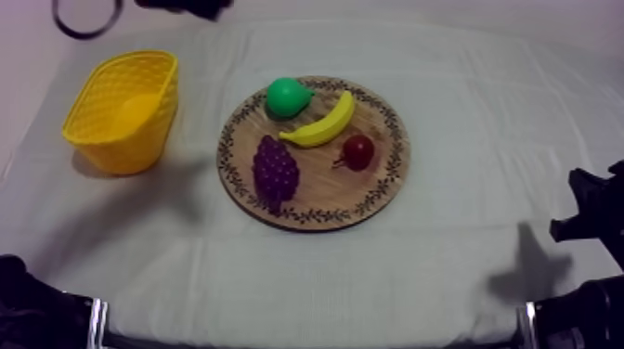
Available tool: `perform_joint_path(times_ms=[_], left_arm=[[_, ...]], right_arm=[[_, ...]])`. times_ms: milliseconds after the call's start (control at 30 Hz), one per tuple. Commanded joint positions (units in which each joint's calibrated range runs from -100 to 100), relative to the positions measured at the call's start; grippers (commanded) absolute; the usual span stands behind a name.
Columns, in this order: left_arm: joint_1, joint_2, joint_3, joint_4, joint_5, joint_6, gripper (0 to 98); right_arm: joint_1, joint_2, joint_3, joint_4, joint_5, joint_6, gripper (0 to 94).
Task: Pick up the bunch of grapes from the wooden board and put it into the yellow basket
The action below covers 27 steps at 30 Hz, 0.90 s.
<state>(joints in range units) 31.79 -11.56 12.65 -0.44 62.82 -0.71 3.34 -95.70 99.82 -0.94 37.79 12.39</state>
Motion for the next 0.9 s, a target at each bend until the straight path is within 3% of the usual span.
perform_joint_path(times_ms=[0, 667, 767, 867], left_arm=[[1.16, 3.65, 0.05, 0.05, 0.04, -0.14, 0.0], [2.24, 15.27, 4.56, 0.43, 3.10, -2.18, 0.0], [1.94, 16.17, 3.79, 0.73, 3.51, -0.99, 0.0], [1.33, 17.10, 2.74, 1.26, 4.90, 3.16, 0.2]], right_arm=[[0.02, 0.03, -0.04, -0.02, 0.03, 0.00, 0.3], [0.02, 0.03, -0.04, -0.02, 0.03, 0.00, 0.3], [0.02, 0.03, -0.04, -0.02, 0.03, 0.00, 0.3], [0.02, 0.03, -0.04, -0.02, 0.03, 0.00, 0.3]])
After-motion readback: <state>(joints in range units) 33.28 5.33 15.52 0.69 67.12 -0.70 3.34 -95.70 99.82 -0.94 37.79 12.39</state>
